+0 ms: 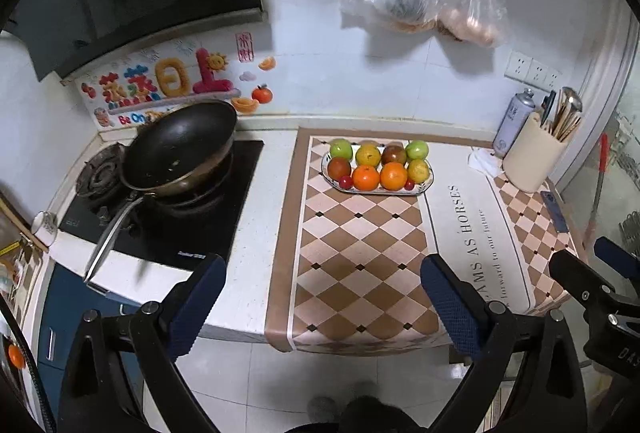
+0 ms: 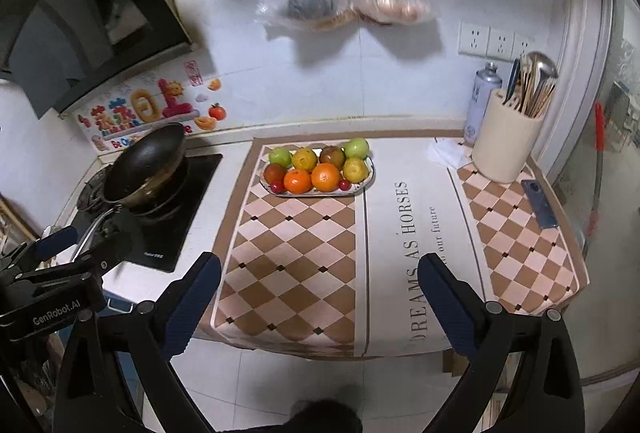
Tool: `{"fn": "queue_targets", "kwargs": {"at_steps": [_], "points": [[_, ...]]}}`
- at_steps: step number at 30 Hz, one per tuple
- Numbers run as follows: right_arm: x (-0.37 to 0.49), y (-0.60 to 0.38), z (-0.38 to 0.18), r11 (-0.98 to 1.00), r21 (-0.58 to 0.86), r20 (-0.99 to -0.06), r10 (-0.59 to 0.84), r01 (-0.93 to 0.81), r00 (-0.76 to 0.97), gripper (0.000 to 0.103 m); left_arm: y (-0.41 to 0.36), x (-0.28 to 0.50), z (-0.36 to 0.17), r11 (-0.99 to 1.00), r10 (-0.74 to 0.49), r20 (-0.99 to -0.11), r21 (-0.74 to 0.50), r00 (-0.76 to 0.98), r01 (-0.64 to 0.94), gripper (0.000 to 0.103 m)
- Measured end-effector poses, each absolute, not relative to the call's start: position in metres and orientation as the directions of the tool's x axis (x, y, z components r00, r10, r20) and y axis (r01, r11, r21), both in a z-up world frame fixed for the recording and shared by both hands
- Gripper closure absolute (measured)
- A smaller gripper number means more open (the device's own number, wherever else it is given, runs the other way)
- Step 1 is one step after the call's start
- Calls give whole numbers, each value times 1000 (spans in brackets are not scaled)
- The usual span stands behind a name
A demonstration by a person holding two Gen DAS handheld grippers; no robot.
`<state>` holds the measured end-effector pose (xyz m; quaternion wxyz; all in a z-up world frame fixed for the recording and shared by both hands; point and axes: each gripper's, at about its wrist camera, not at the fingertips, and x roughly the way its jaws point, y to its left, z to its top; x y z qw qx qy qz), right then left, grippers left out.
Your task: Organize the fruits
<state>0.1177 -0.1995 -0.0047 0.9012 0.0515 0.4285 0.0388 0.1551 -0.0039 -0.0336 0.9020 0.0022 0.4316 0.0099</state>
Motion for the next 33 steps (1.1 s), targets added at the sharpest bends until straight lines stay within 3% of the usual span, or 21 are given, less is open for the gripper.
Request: {"fn": "queue_targets", "kwargs": {"at_steps": [9,18,33], "points": [[82,-203,35,989,129,-724,141,-68,675,2,-6,114,-3,999,40,-737,6,675,-53,3],[84,-210,33,983,159,-731,177,-87,659,2,-13,109,-2,998,59,-735,20,676,-66,3],[201,-218,-3,988,144,-774,152,-63,614,2,-26,213,-33,995,95,-777,72,623,-62,3]]}}
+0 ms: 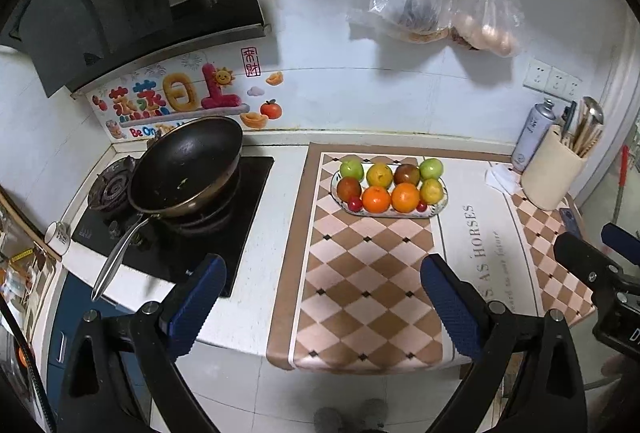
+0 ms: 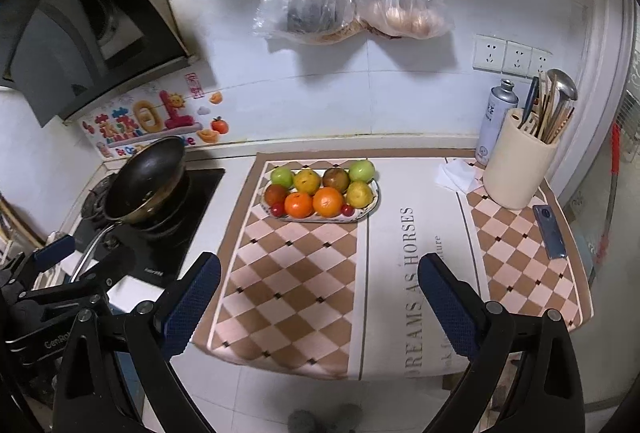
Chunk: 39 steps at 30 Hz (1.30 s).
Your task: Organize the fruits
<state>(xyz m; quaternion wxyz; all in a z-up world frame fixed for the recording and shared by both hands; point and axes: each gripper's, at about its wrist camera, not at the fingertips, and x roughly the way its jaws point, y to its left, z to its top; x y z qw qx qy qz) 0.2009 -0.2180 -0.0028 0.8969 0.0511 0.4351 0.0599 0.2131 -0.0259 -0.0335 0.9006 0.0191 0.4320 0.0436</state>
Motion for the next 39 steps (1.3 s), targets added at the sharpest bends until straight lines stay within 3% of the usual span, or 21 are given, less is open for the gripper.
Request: {"fn": "queue_targets", "kwargs": {"at_steps": [16,39], "points": [[281,-226,-58,992,126,-845,119,-22,521,2,-31,285,-69,996,91,-828,73,554,-56,3],[292,-233,-55,993,114,-833,105,-17,543,2,-41,294,-68,997,82,-810,59,580,-57,0]]}}
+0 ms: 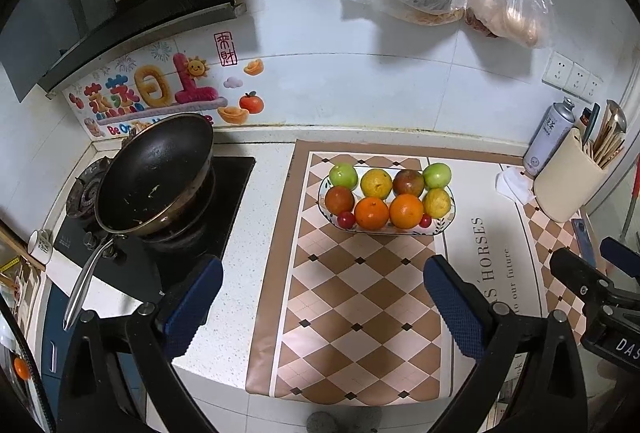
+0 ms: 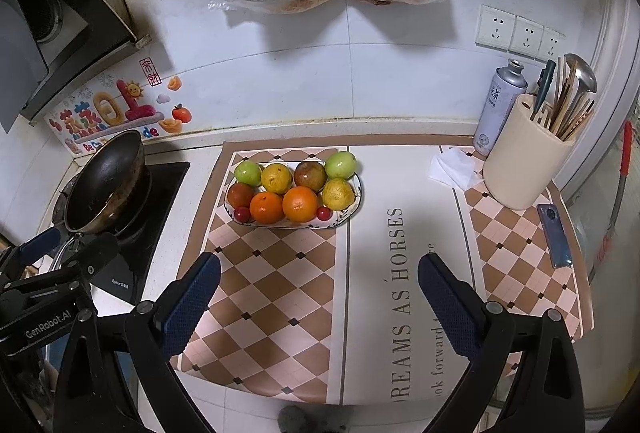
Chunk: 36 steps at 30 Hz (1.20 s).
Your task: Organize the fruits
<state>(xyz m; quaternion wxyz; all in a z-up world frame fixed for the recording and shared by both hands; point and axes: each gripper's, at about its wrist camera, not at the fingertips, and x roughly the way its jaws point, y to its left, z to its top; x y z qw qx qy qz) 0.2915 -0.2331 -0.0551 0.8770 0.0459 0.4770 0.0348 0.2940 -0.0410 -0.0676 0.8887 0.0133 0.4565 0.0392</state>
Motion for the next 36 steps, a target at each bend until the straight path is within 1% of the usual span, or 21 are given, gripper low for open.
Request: {"fn": "queue_targets", "kwargs": {"at_steps": [36], "points": [[272,-234,-44,995,99,-825,101,-34,556,2,-43,267,-54,996,89,-790,63,606,-63,0]]}}
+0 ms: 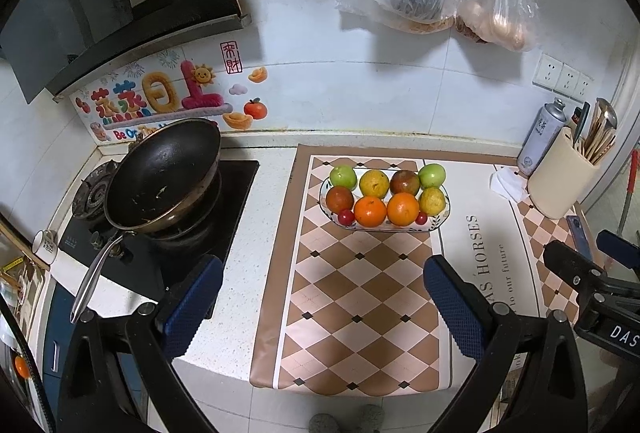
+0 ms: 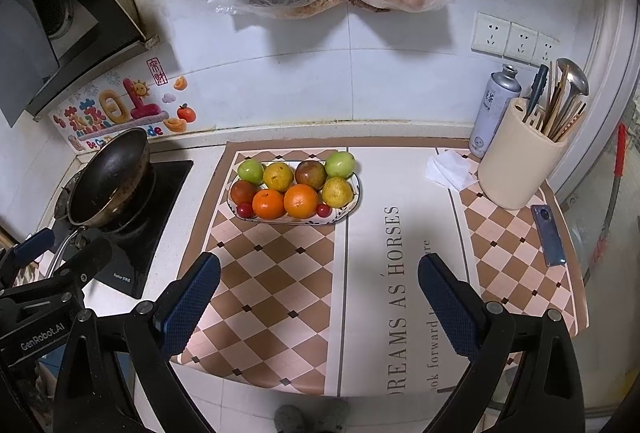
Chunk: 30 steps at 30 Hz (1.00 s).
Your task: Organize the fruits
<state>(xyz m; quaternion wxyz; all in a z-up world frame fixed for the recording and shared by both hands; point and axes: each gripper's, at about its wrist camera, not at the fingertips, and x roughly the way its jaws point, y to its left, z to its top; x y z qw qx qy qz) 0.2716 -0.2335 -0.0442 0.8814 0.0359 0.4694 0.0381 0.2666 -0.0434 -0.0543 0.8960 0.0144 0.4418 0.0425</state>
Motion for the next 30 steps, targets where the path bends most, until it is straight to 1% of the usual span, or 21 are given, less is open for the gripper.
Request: {"fn": "queue_targets", "kwargs": {"at_steps": [30], "points": [[258,-233,-39,997,77,-821,82,-32,565,2,-40,257,-50,996,87,-788,64,610,-59,0]]}}
